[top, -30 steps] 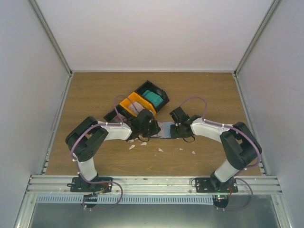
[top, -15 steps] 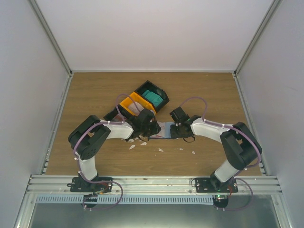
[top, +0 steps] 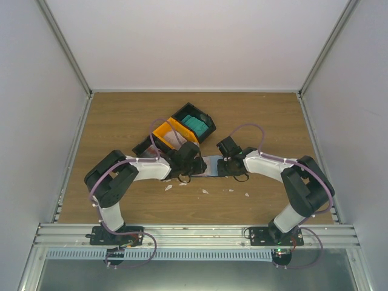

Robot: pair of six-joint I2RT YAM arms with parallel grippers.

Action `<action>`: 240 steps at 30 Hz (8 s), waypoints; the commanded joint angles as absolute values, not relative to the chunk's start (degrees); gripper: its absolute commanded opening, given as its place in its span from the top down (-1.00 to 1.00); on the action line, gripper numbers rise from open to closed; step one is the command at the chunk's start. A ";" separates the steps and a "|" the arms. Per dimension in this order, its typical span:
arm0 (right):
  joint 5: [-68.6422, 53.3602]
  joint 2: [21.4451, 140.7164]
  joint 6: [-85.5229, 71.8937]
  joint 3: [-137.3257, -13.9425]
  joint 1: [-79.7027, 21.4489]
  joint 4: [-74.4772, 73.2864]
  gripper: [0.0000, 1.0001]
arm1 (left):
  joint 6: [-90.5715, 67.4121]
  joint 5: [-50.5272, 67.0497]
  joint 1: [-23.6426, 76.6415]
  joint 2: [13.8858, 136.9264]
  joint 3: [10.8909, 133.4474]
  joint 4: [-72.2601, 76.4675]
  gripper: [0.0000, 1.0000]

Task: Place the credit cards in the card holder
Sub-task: Insert the credit card into the card holder, then turn over the card slot in the card holder.

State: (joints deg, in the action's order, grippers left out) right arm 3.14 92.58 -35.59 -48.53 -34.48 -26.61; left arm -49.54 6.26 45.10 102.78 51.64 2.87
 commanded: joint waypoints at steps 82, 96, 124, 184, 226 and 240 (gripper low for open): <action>-5.04 87.69 -41.14 -42.68 -34.10 -22.06 -0.08 | -39.57 16.06 50.61 109.92 60.12 -0.95 0.58; 8.46 80.37 -41.11 -46.12 -34.10 -32.59 -0.24 | -38.89 12.78 50.62 106.35 62.16 -6.87 0.32; -9.38 78.70 -40.96 -39.41 -34.11 -24.48 0.34 | -40.23 8.59 50.71 107.93 62.04 -14.19 0.76; -9.14 81.94 -43.42 -38.29 -34.28 -20.10 0.99 | -39.06 4.53 50.71 100.54 61.06 -15.13 0.61; -25.24 93.07 -37.59 -44.68 -34.54 -8.79 -0.20 | -37.46 2.04 39.42 78.30 52.24 -16.03 -0.13; -8.59 77.73 -38.57 -46.78 -34.26 -18.70 -0.20 | -24.40 6.78 36.60 78.71 58.57 -21.39 -0.36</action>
